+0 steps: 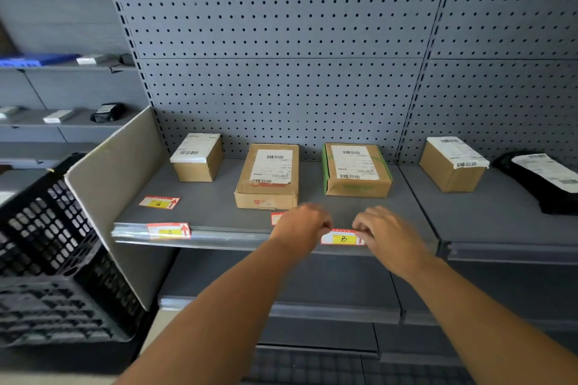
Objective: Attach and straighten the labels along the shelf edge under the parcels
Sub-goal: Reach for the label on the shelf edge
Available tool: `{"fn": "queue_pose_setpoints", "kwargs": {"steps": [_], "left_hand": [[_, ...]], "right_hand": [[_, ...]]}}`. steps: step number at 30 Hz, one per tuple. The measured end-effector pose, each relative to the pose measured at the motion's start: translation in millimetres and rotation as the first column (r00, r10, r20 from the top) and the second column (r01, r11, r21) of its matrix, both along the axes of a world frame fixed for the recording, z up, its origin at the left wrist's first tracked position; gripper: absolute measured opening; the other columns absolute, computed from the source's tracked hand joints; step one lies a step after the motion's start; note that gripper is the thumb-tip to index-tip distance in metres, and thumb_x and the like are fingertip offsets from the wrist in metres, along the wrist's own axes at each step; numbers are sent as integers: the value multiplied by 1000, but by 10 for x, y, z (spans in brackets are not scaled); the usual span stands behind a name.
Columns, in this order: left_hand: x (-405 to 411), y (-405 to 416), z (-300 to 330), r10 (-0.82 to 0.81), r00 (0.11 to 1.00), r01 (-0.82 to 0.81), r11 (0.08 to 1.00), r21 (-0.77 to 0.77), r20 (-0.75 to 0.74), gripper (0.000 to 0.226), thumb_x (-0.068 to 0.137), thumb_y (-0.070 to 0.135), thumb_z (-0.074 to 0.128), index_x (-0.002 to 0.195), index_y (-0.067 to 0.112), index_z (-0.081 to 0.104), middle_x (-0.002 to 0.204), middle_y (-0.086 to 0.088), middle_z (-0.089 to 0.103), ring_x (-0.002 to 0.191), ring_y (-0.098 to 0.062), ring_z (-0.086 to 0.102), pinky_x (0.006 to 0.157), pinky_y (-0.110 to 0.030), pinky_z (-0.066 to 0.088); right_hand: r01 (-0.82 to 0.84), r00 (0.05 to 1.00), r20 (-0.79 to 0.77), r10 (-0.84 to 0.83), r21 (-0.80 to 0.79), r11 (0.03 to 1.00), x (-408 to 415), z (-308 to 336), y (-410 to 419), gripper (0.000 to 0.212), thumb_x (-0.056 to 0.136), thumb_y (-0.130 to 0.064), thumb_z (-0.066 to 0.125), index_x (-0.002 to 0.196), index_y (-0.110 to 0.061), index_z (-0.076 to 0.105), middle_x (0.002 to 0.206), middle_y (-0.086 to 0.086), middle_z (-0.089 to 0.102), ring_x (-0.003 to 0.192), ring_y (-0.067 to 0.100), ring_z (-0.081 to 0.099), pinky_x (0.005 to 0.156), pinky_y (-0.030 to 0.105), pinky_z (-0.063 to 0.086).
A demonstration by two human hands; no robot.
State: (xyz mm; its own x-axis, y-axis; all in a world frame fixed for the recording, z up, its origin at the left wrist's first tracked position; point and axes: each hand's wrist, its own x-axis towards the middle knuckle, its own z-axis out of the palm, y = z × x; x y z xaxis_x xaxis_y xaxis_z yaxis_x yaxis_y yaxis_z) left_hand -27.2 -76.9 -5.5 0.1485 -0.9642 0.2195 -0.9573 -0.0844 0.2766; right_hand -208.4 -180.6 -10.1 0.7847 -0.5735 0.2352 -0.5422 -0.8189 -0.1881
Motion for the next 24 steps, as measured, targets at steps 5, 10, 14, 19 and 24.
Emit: {"fn": "queue_pose_setpoints", "kwargs": {"steps": [5, 10, 14, 19, 24], "left_hand": [[318, 252, -19, 37, 999, -38, 999, 14, 32, 15, 96, 21, 60, 102, 19, 73, 101, 1, 67, 89, -18, 60, 76, -37, 55], [625, 533, -25, 75, 995, -75, 997, 3, 71, 14, 96, 21, 59, 100, 19, 73, 100, 1, 66, 86, -17, 60, 73, -35, 56], [851, 759, -33, 136, 987, -137, 991, -2, 82, 10, 96, 23, 59, 96, 23, 68, 98, 2, 63, 82, -18, 59, 68, -32, 52], [1066, 966, 12, 184, 977, -188, 982, 30, 108, 12, 97, 25, 58, 103, 22, 68, 103, 4, 62, 88, -18, 60, 77, -37, 54], [1203, 1059, 57, 199, 974, -208, 975, 75, 112, 12, 97, 24, 58, 105, 23, 68, 106, 6, 63, 88, -15, 60, 81, -34, 56]], "right_hand": [[-69, 997, 17, 70, -83, 994, 336, 12, 193, 7, 93, -29, 69, 87, -25, 67, 86, -11, 64, 84, 11, 51, 79, 27, 40], [-131, 991, 19, 134, -111, 985, 704, -22, 377, 6, 94, -31, 68, 92, -25, 69, 91, -11, 67, 88, 12, 53, 86, 29, 43], [-178, 983, 31, 183, -121, 976, 977, -31, 557, 6, 95, -29, 67, 92, -24, 69, 93, -9, 68, 87, 12, 53, 85, 30, 43], [-225, 973, 33, 229, -99, 969, 1236, 9, 734, 6, 96, -25, 65, 92, -21, 66, 95, -6, 67, 82, 15, 53, 80, 30, 43], [-233, 973, -14, 232, -86, 969, 1381, -10, 851, 4, 98, -28, 61, 96, -24, 60, 97, -7, 63, 79, 15, 55, 69, 26, 45]]}}
